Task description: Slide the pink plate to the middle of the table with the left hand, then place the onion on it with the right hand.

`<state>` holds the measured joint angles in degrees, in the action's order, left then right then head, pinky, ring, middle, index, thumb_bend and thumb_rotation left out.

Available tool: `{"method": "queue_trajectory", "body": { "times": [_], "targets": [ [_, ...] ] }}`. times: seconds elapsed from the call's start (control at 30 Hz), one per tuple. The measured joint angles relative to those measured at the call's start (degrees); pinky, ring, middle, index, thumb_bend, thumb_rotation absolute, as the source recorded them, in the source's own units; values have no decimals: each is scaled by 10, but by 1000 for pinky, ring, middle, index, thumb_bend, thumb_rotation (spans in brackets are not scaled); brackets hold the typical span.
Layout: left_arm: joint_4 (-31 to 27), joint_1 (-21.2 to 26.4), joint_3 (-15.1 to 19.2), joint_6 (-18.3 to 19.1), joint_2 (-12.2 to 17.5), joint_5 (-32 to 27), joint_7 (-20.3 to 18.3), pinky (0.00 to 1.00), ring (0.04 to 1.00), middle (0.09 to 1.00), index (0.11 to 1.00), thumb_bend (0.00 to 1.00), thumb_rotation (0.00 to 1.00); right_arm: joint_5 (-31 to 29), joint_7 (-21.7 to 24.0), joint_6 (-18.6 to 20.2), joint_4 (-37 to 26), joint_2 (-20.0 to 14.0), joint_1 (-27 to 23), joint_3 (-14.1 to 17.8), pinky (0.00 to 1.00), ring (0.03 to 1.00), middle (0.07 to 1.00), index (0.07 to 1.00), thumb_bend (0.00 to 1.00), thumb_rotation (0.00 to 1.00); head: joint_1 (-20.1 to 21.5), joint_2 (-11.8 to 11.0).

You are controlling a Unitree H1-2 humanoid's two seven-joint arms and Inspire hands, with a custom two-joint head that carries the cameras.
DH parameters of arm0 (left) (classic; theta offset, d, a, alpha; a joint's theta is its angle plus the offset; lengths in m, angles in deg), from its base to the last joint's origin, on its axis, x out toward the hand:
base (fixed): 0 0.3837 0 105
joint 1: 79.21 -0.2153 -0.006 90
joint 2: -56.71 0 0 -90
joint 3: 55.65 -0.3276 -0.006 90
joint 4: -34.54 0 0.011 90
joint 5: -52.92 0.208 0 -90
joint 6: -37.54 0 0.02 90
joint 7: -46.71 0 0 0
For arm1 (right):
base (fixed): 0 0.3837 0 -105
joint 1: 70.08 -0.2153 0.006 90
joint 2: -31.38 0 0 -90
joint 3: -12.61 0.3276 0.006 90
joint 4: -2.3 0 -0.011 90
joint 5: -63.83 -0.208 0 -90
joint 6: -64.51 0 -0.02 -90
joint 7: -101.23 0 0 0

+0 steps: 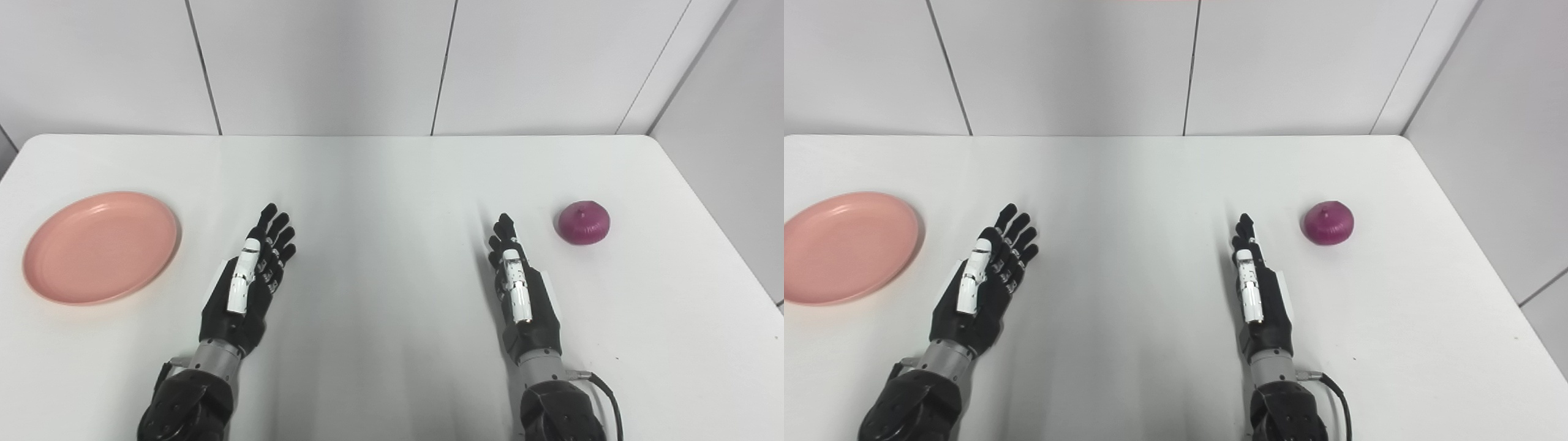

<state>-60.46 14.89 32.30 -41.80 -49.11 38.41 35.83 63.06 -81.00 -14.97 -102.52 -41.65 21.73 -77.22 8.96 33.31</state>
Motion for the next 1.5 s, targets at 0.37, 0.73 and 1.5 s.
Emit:
{"method": "queue_trajectory", "body": {
  "times": [0.37, 0.73, 1.5],
  "targets": [
    [2, 0, 0, -4, 0, 0, 0, 1000, 994, 1000, 1000, 436, 1000, 0, 0, -2, 2, 0, -1, 0, 1000, 1000, 1000, 1000, 225, 1000, -2, 0],
    [5, 3, 0, -5, 0, -2, -1, 1000, 1000, 1000, 1000, 434, 1000, -2, 0, -2, 3, 0, -2, 1, 1000, 1000, 1000, 1000, 223, 1000, -3, 0],
    [17, 4, -21, -20, -29, 25, 19, 994, 986, 997, 995, 450, 1000, -33, 15, -2, 2, -24, -1, 11, 1000, 1000, 1000, 1000, 157, 1000, -152, -34]
  ]
}}
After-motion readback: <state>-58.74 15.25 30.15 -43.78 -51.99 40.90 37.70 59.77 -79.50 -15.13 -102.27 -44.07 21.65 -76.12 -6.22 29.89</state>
